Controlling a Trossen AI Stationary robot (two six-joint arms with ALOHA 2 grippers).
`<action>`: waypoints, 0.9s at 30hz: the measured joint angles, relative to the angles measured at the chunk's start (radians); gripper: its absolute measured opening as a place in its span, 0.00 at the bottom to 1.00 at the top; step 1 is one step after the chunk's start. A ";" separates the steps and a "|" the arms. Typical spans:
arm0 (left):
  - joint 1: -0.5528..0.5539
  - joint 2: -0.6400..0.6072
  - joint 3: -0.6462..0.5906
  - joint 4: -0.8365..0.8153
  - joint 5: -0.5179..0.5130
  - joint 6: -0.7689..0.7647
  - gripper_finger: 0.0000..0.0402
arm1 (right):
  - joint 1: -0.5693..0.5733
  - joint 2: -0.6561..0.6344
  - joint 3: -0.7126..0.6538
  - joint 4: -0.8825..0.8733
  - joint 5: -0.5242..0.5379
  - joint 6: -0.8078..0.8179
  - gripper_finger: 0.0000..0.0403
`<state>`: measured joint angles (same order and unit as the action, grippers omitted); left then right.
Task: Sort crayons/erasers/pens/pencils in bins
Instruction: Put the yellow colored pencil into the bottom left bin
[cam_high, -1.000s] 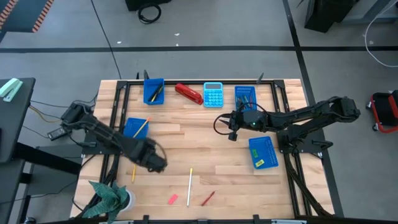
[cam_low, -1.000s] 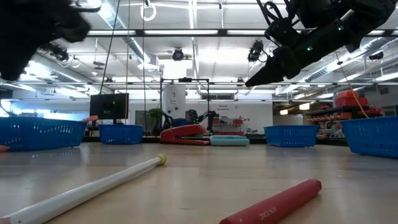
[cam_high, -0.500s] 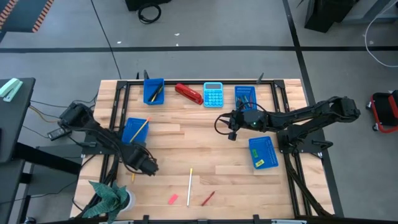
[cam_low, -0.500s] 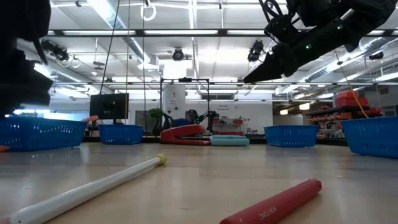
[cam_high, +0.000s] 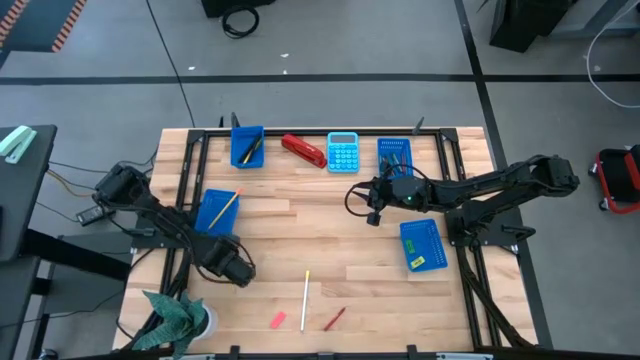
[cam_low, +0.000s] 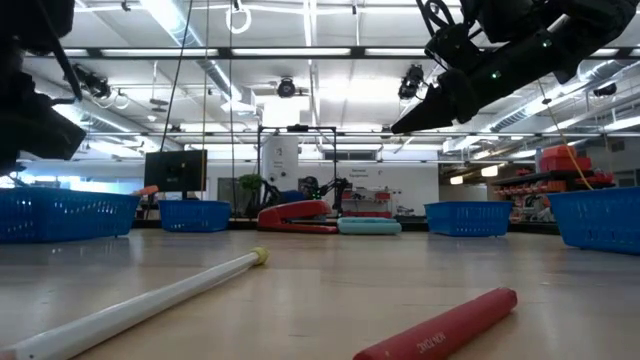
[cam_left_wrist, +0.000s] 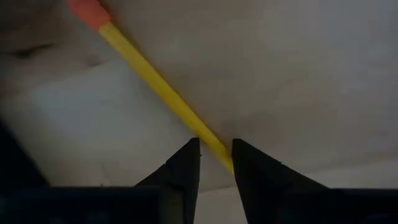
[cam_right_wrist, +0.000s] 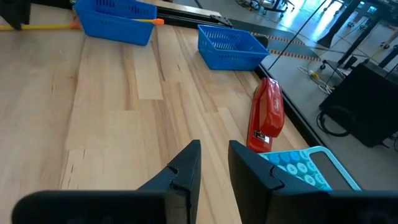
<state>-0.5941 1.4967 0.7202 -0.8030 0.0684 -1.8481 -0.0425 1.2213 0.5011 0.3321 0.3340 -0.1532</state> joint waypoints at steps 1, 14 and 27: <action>0.000 0.000 0.000 0.026 -0.003 0.016 0.25 | 0.000 0.000 0.000 0.000 0.000 0.000 0.22; 0.045 0.025 0.002 0.404 -0.118 0.313 0.06 | 0.000 0.000 0.000 0.000 0.000 -0.008 0.22; 0.175 0.065 0.045 0.504 -0.103 0.772 0.08 | 0.000 0.000 0.048 -0.094 -0.015 -0.004 0.22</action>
<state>-0.4188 1.5618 0.7653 -0.2989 -0.0341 -1.0765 -0.0425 1.2209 0.5488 0.2379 0.3187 -0.1574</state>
